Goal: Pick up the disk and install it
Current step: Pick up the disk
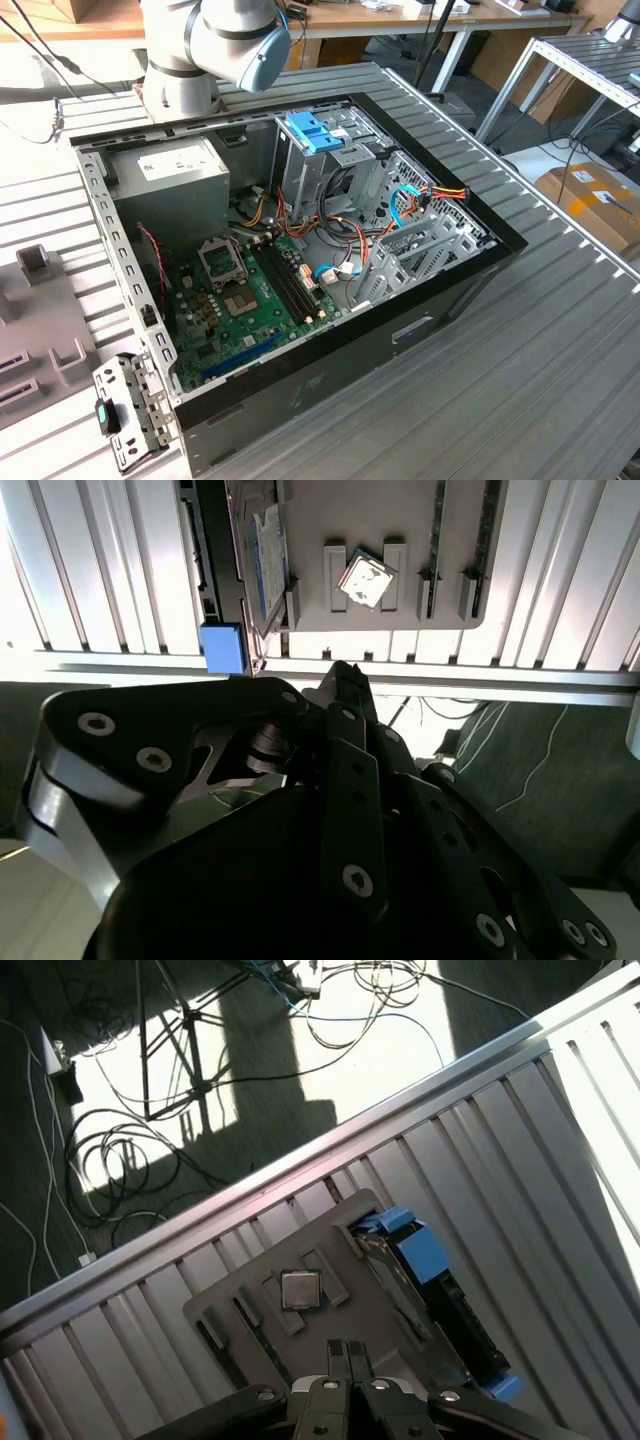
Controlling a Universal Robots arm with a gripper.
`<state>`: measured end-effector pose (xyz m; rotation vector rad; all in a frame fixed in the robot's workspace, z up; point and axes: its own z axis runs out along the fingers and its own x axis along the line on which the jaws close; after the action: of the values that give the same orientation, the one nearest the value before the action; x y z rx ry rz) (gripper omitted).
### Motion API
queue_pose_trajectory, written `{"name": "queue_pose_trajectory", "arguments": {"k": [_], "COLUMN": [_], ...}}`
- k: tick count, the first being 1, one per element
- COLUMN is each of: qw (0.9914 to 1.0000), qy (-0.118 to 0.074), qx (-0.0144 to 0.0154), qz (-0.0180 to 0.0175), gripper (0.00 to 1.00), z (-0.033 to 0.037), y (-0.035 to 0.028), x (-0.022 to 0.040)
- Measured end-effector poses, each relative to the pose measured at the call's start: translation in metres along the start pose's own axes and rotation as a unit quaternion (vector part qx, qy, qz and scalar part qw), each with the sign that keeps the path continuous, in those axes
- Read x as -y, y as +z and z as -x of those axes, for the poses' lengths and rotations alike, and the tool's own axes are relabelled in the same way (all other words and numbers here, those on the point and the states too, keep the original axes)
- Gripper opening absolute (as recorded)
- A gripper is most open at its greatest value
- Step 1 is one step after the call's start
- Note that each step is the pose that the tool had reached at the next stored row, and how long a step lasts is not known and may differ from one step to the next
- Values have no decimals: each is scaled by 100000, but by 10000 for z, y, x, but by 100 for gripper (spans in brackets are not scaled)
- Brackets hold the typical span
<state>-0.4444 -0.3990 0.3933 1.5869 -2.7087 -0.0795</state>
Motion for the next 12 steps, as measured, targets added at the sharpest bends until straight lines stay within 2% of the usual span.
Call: {"name": "queue_pose_trajectory", "arguments": {"k": [5,12], "qw": [99982,99895], "qy": [-1895,-4572], "qx": [-90,-202], "qz": [46,110], "gripper": [11,11], "z": [0,0], "y": [0,0], "x": [0,0]}}
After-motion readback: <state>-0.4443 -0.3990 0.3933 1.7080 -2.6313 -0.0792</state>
